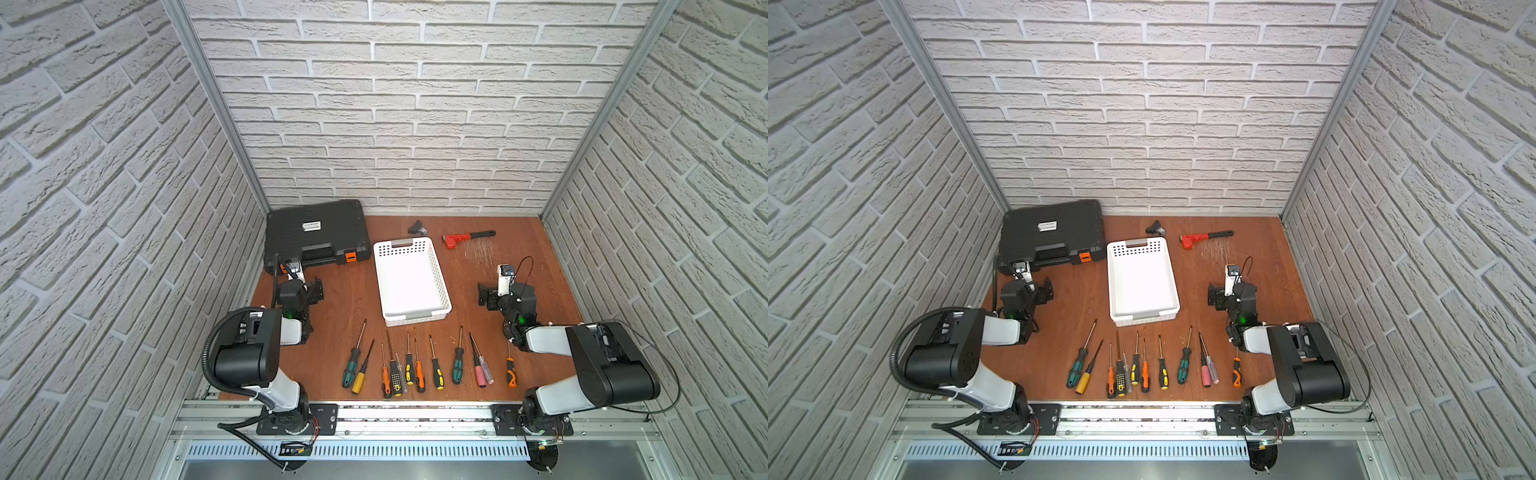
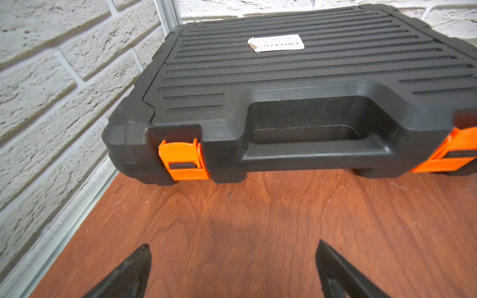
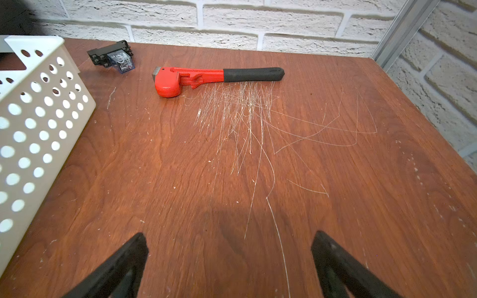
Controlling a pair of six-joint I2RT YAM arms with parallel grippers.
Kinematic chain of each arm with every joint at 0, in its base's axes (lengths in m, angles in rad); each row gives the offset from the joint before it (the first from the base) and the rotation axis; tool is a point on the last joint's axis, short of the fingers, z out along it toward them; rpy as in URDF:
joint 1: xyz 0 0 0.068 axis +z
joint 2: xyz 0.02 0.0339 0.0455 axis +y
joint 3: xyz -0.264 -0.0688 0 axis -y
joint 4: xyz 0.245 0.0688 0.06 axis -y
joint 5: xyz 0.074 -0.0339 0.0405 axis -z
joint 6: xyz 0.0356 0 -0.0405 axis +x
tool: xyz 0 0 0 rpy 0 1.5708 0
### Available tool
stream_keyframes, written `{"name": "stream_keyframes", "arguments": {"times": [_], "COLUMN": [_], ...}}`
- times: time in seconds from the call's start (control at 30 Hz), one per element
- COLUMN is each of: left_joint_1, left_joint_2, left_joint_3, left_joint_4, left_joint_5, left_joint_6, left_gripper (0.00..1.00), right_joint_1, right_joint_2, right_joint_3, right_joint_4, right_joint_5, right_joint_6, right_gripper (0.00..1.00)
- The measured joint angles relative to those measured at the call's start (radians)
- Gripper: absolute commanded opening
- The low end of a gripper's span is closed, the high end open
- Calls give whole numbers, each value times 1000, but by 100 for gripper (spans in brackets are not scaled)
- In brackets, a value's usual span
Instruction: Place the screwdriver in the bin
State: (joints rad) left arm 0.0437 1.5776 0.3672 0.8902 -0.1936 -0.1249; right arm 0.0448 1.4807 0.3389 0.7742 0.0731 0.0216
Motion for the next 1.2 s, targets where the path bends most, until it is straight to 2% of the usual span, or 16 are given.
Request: {"name": "stream_keyframes", "arguments": {"times": [1.0,1.1,1.2], "left_joint_1": [0,0,0], "left_joint_2": [-1,-39,-121], "left_joint_3": [1,38,170], "left_joint_4": [-4,-123,-343], "left_joint_5": [-2,-29,-66], "left_joint_6": [-2,-10,-21], "left_gripper": [98,98,98], "right_joint_1": [0,0,0], "right_joint_2": [0,-23,-167], "right_joint_3": [3,-2,2], "right_joint_4": [2,7,-84], "right_joint_5": [0,0,22], "right_joint_6": [0,-1,7], "right_gripper": [100,100,100]}}
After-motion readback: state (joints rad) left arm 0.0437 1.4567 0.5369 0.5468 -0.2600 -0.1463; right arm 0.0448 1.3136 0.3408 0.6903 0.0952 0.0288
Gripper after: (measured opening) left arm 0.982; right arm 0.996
